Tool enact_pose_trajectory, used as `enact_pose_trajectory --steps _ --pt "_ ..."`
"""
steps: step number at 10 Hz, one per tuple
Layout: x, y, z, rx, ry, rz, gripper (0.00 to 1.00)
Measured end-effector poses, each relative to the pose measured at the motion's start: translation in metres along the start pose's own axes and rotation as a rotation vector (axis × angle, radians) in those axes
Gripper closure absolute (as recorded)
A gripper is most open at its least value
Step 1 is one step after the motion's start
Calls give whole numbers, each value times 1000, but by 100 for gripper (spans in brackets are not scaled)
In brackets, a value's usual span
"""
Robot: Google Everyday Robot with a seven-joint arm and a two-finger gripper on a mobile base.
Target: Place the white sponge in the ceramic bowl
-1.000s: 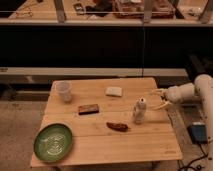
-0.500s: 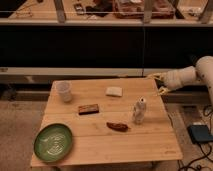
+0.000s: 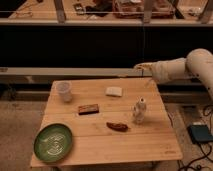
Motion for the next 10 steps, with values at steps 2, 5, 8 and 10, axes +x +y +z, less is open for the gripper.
enact_pose_trajectory --steps 2,5,8,10 --pt "-24 -1 16 0 52 -75 38" --pt "-12 -1 46 -75 188 -69 38" --pt "17 -21 63 -138 327 -10 38" --pt "11 -30 84 -189 319 43 38"
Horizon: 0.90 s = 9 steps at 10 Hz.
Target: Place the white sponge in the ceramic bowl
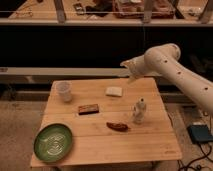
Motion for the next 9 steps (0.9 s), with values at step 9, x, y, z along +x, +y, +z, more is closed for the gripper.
enact_pose_trajectory --steps 9 --pt "-19 -1 22 -60 -55 10 38"
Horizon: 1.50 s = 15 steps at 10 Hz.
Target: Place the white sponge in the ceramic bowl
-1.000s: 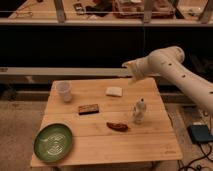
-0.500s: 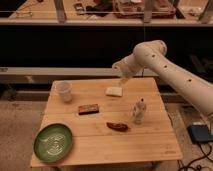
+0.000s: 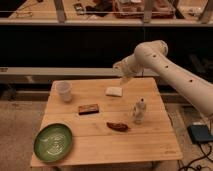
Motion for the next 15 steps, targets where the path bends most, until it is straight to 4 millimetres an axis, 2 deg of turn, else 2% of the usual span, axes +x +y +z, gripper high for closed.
enact_pose_trajectory --steps 2,3,5,8,12,15 --pt "-1 -1 3 -2 -3 1 38" --pt "2 -1 14 -12 1 16 38" --pt "3 3 54 -56 7 29 38" --pt "15 11 97 -122 35 47 38" --pt "34 12 134 -220 112 32 38" --pt "38 17 157 -287 119 46 38"
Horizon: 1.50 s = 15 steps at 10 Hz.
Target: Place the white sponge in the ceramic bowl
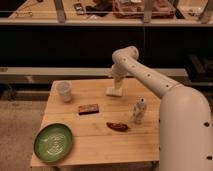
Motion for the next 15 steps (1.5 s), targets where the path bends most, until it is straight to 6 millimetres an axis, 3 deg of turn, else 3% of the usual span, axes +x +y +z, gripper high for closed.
enact_pose_trajectory --steps 5,15 --pt "11 3 39 -71 21 49 38" --pt "17 16 85 -132 26 96 38"
